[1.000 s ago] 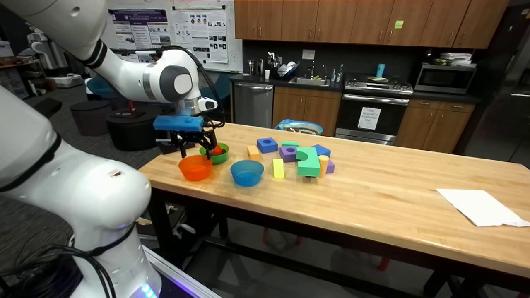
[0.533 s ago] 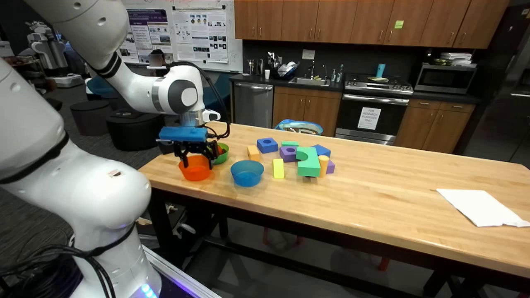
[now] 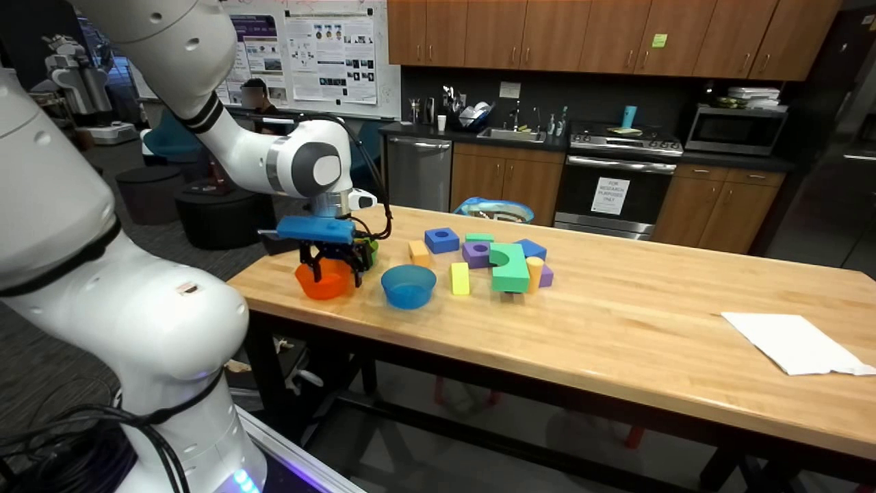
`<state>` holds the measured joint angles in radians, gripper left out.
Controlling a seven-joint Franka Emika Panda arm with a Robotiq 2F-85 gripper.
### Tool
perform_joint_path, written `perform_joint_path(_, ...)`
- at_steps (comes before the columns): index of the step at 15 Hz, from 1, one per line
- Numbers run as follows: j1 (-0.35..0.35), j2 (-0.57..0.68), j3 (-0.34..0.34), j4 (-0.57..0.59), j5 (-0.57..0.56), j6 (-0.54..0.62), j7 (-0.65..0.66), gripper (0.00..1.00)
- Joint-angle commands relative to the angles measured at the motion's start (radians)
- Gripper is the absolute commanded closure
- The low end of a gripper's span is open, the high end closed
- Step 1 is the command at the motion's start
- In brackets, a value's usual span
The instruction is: Put the orange bowl in the blue bowl, then the green bowl in the orange bowl
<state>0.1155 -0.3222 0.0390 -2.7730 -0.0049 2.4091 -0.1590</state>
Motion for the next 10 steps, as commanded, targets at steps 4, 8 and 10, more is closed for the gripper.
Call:
perform_joint_path(4,0.009,0.007,-0.078,0.030,0.105,-0.015,-0.135,0.00)
perform_joint_path(8,0.010,0.006,-0.086,0.030,0.141,-0.018,-0.174,0.16)
perform_joint_path(10,0.007,0.006,-0.087,0.030,0.144,-0.018,-0.183,0.32)
